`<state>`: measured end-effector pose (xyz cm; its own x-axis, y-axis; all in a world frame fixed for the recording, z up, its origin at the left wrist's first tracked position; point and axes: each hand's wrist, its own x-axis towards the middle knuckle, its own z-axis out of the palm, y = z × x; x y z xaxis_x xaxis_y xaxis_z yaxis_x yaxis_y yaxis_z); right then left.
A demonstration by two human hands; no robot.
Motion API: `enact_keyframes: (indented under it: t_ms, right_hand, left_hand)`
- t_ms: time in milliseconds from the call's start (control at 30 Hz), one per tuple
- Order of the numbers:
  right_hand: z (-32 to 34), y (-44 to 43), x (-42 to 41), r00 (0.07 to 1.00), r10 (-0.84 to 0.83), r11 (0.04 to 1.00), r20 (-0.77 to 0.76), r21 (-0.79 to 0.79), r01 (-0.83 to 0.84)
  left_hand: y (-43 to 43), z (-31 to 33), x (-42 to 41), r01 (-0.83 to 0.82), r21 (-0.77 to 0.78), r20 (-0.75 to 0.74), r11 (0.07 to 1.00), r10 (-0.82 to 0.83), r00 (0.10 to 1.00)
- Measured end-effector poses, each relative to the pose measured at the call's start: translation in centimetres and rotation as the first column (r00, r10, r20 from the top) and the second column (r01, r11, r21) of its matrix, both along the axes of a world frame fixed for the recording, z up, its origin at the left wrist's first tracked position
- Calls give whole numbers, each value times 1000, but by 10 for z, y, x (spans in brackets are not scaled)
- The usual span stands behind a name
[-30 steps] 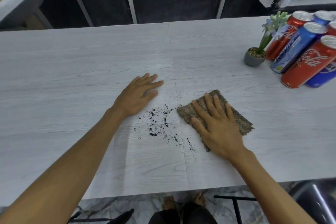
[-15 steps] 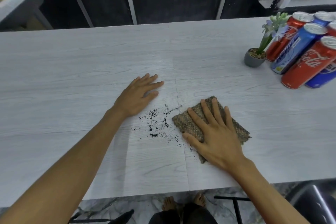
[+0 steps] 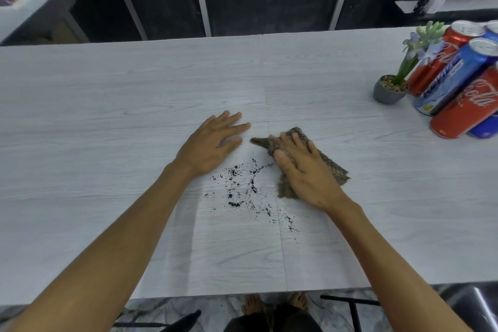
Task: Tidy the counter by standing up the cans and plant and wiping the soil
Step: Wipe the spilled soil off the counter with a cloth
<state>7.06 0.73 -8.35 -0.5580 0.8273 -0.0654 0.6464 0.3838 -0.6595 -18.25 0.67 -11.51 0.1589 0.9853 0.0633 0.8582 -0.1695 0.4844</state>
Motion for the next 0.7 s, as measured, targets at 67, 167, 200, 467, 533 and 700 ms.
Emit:
enact_keyframes:
  t_ms: [67, 167, 200, 467, 533, 700]
  right_hand:
    - [-6, -2, -7, 984, 79, 992, 159, 87, -94]
    - [-13, -1, -3, 954, 78, 974, 288, 181, -135]
    - [-15, 2, -1, 947, 57, 968, 317, 215, -130]
    - [-20, 1, -11, 925, 25, 944, 379, 295, -146]
    - [-21, -5, 1, 921, 67, 937, 383, 293, -190]
    - [-21, 24, 7, 919, -33, 959, 394, 272, -82]
  left_hand:
    - [1, 0, 0, 3, 1, 2, 1000, -3, 1000]
    - [1, -1, 0, 3, 0, 3, 1000, -3, 1000]
    - [1, -1, 0, 4, -1, 6, 1000, -4, 1000]
    - [0, 1, 2, 0, -7, 14, 1000, 0, 1000]
    - [-1, 1, 2, -1, -6, 11, 1000, 1, 1000]
    - [-1, 1, 2, 1, -6, 8, 1000, -1, 1000]
